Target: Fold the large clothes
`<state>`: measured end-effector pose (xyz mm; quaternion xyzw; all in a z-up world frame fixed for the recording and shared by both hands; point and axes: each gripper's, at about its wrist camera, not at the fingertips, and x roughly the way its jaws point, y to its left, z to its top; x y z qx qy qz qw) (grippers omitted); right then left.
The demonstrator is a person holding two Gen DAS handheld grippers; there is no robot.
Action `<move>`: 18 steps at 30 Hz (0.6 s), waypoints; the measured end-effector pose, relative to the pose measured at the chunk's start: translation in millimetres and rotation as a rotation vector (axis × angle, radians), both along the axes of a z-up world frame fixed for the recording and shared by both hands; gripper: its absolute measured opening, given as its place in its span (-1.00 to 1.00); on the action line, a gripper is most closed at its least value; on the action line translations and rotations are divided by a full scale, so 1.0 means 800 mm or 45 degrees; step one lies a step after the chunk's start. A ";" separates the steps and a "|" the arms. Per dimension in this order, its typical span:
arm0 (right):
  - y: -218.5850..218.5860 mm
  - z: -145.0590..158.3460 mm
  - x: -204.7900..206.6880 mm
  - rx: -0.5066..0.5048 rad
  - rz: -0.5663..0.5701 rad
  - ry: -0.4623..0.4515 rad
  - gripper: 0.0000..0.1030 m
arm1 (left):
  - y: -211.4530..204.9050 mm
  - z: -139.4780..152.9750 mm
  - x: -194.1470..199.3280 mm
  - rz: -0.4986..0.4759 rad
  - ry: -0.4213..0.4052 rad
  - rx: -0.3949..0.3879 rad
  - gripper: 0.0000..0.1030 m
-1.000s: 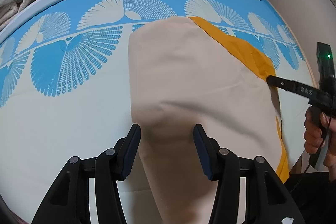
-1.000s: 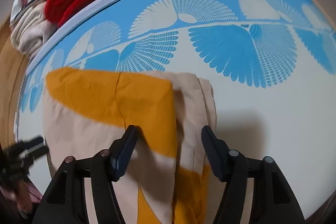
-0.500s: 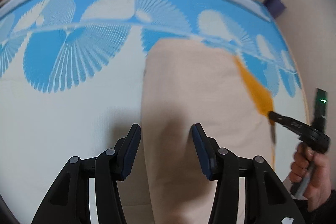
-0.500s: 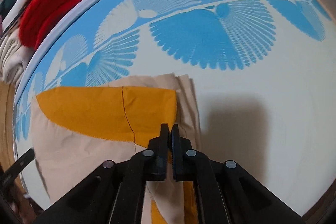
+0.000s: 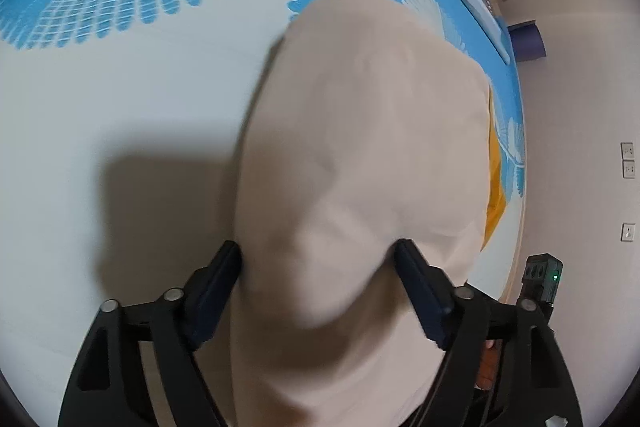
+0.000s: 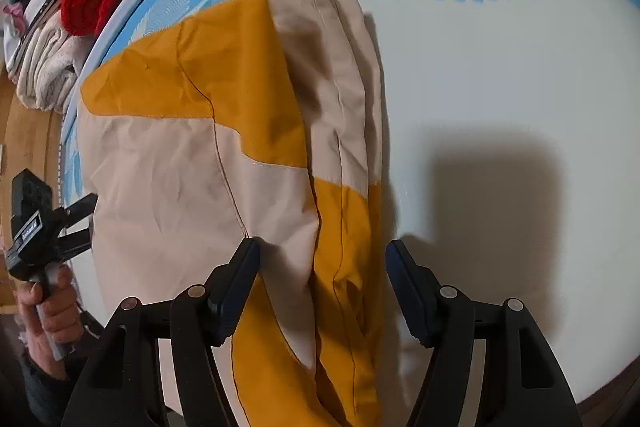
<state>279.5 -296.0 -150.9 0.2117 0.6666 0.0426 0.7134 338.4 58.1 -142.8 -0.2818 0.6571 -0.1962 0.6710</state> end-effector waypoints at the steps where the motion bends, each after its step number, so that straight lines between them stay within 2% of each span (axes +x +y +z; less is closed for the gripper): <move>1: 0.000 -0.002 0.000 0.007 -0.004 0.000 0.29 | -0.004 -0.002 0.001 -0.006 -0.008 0.000 0.51; 3: 0.004 -0.007 0.000 0.025 -0.010 -0.008 0.29 | -0.007 -0.004 0.003 0.002 -0.039 0.003 0.49; 5: 0.009 -0.007 0.002 0.003 -0.007 -0.026 0.20 | -0.009 0.004 0.003 0.003 -0.099 0.028 0.26; 7: 0.018 -0.003 0.006 0.027 0.000 -0.061 -0.47 | -0.013 0.021 0.005 -0.011 -0.182 0.053 0.08; 10: 0.031 0.011 0.017 0.033 -0.022 -0.144 -0.72 | -0.002 0.045 0.016 0.015 -0.264 0.090 -0.01; 15: 0.051 0.032 0.046 0.203 -0.113 -0.285 -0.83 | 0.047 0.065 0.041 0.134 -0.325 0.131 -0.02; 18: 0.082 0.039 0.061 0.207 -0.073 -0.357 -0.83 | 0.069 0.077 0.057 0.167 -0.373 0.154 -0.01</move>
